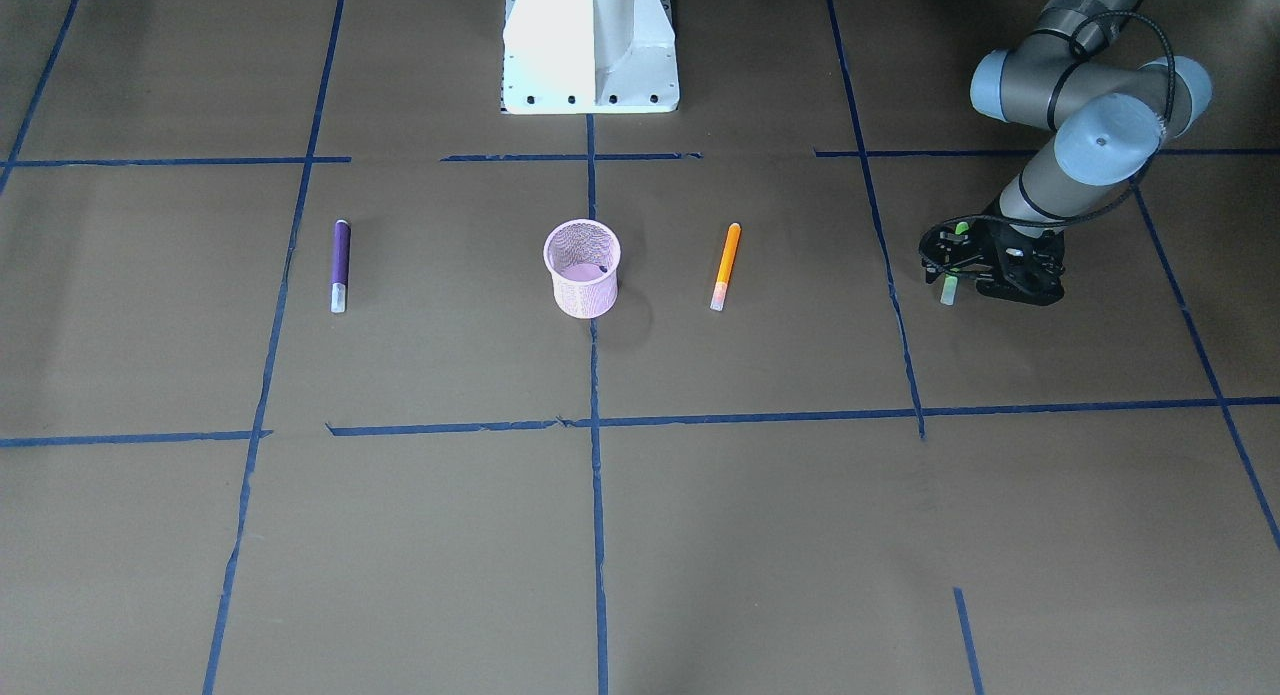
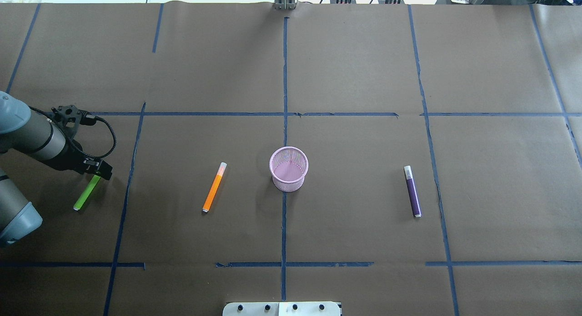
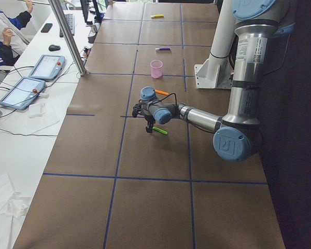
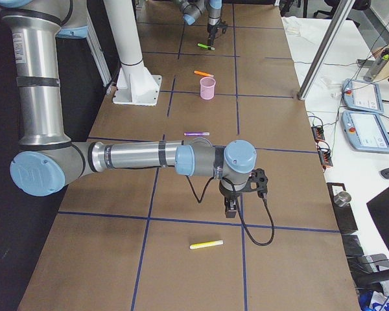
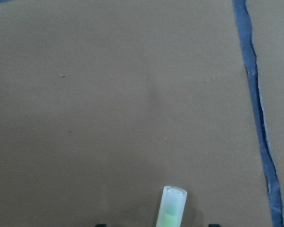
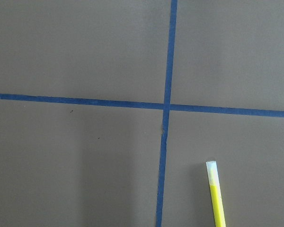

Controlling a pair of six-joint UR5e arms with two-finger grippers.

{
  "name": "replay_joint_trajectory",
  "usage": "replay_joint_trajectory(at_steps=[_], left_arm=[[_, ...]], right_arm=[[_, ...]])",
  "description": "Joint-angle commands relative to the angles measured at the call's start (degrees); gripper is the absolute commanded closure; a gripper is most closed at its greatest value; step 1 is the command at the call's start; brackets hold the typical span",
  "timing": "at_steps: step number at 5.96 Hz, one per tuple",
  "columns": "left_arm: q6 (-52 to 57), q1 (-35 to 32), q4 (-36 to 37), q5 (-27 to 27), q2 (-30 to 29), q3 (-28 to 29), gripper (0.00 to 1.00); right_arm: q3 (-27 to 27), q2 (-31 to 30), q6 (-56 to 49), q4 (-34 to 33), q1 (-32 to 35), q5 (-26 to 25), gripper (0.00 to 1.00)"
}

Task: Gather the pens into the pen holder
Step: 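Lower the left gripper onto the lime-green marker and close on it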

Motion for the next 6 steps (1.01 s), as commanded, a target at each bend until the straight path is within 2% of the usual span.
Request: replay_joint_trajectory(at_steps=[1,2,3,4,6], left_arm=[[-0.2,0.9,0.0,0.1,-0.1,-0.1,0.24],[-0.1,0.9,0.0,0.1,0.0,-0.3,0.38],[0.1,0.9,0.0,0.1,0.1,-0.8,0.67],[0.1,0.9,0.0,0.1,0.2,-1.0,0.90],[0.0,0.8,0.0,0.1,0.4,-1.1,1.00]], right_arm=[[-0.3,0.0,0.0,0.0,0.0,0.0,0.00],[-0.3,0.0,0.1,0.0,0.0,0.0,0.00],[-0.5,0.0,0.1,0.0,0.0,0.0,0.00],[-0.6,0.0,0.1,0.0,0.0,0.0,0.00],[-0.5,0.0,0.1,0.0,0.0,0.0,0.00]])
